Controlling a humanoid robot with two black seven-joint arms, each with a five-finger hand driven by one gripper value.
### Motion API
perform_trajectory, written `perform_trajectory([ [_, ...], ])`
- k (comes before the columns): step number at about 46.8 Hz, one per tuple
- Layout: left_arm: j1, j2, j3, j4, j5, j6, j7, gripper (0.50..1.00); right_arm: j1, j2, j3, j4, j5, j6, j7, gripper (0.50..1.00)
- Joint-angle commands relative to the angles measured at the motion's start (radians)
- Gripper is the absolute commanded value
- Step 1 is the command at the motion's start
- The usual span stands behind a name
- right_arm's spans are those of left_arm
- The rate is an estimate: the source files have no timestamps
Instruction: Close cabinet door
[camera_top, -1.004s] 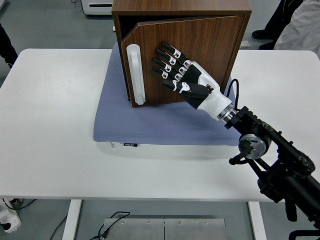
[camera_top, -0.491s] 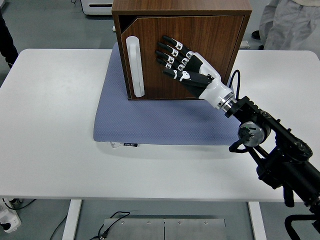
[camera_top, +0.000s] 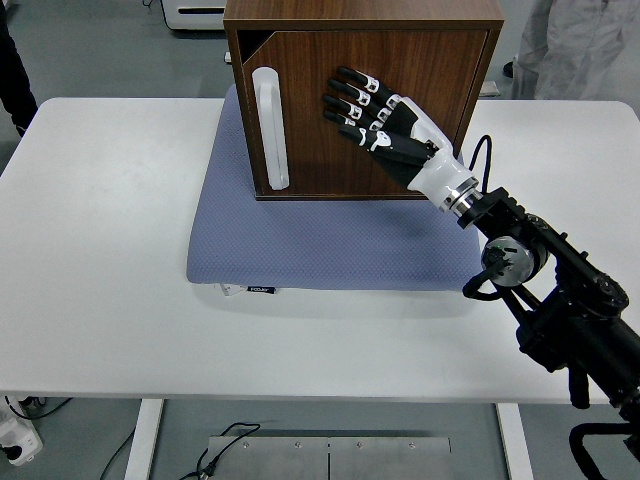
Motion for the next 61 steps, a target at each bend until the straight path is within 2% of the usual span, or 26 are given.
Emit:
perform_trajectory([
  [1, -0.001, 0.0, 0.0, 0.0, 0.0, 0.0, 0.0, 1.0, -0.023, 0.0, 0.0, 0.027, 0.0, 0.009, 0.0, 1.0],
  [9, 0.001, 0.0, 0.0, 0.0, 0.0, 0.0, 0.0, 1.0, -0.08, 0.0, -0.002, 0.114, -0.002, 0.032, 0.0, 1.0],
  [22, -0.001, 0.0, 0.002, 0.0, 0.0, 0.0, 0.001, 1.0, -0.182, -0.179, 0.003, 0.26, -0.002, 0.033, 0.024, 1.0],
  [37, -0.001, 0.0, 0.0, 0.0, 0.0, 0.0, 0.0, 1.0, -0.333, -0.339, 0.124, 0.395, 0.0, 0.048, 0.028, 1.0],
  [50, 0.001, 0.0, 0.0, 0.0, -0.001, 0.002, 0.0, 1.0, -0.439, -0.36, 0.313, 0.383, 0.003, 0.059, 0.028, 1.0],
  [61, 0.001, 0.0, 0.0, 0.0, -0.001, 0.0, 0.0, 1.0, -0.416, -0.351, 0.39, 0.219, 0.107, 0.015, 0.026, 1.0],
])
